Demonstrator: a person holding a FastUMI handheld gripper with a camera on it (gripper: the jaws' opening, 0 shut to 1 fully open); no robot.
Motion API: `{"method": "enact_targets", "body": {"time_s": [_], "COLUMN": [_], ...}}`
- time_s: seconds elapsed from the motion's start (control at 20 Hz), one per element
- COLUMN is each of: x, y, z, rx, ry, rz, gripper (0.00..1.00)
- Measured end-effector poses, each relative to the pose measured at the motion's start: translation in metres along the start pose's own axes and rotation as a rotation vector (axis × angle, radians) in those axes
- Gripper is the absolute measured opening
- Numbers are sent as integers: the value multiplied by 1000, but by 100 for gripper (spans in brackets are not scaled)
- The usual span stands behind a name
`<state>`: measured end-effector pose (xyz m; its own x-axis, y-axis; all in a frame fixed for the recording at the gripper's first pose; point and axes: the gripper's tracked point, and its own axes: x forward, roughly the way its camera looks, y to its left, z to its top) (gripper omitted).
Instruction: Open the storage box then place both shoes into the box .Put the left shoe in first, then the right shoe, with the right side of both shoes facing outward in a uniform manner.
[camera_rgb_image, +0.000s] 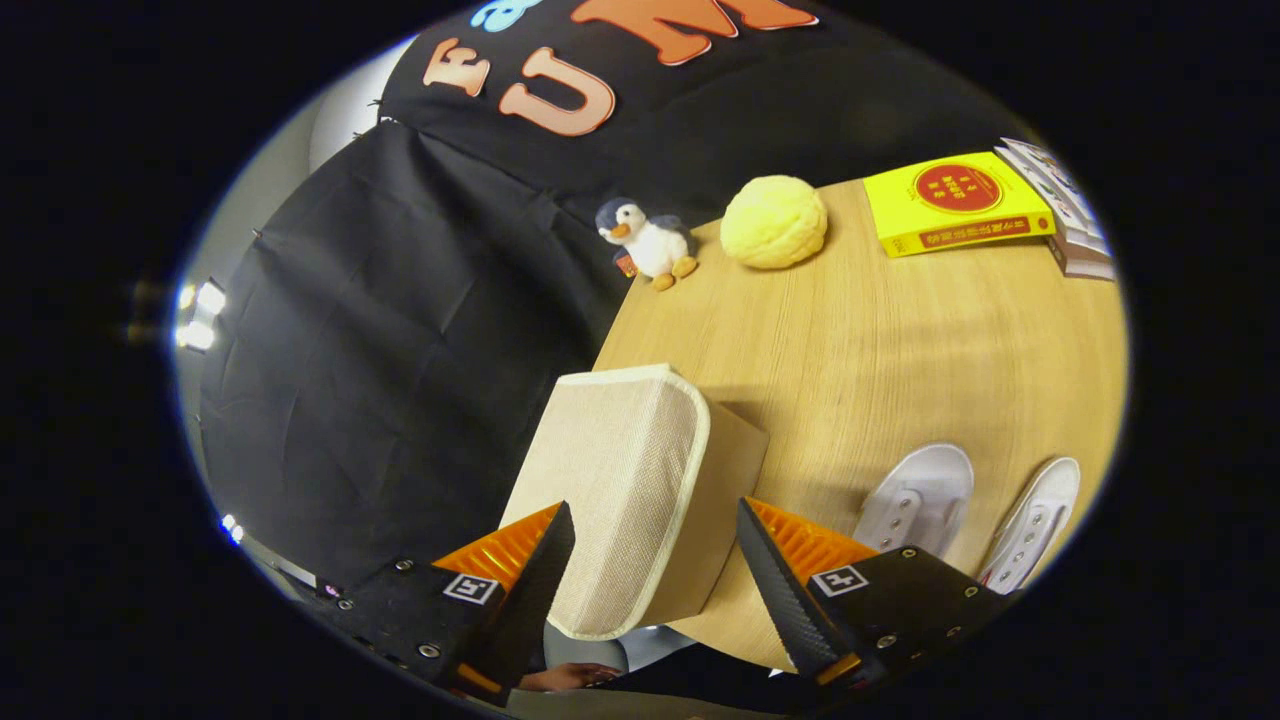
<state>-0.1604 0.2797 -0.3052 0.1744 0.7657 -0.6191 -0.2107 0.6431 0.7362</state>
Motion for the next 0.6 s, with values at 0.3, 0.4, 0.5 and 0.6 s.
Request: {"method": "enact_targets", "body": {"time_s": [0.3, 0.4, 0.5, 0.6], "x": [36, 45, 51, 53], "y": [-8, -2, 5, 9], "z": [-27, -33, -33, -33], "rx": [64, 140, 189, 202], "ry": [104, 115, 117, 124], "rz": [41, 88, 121, 138], "gripper": [97, 97, 97, 96]}}
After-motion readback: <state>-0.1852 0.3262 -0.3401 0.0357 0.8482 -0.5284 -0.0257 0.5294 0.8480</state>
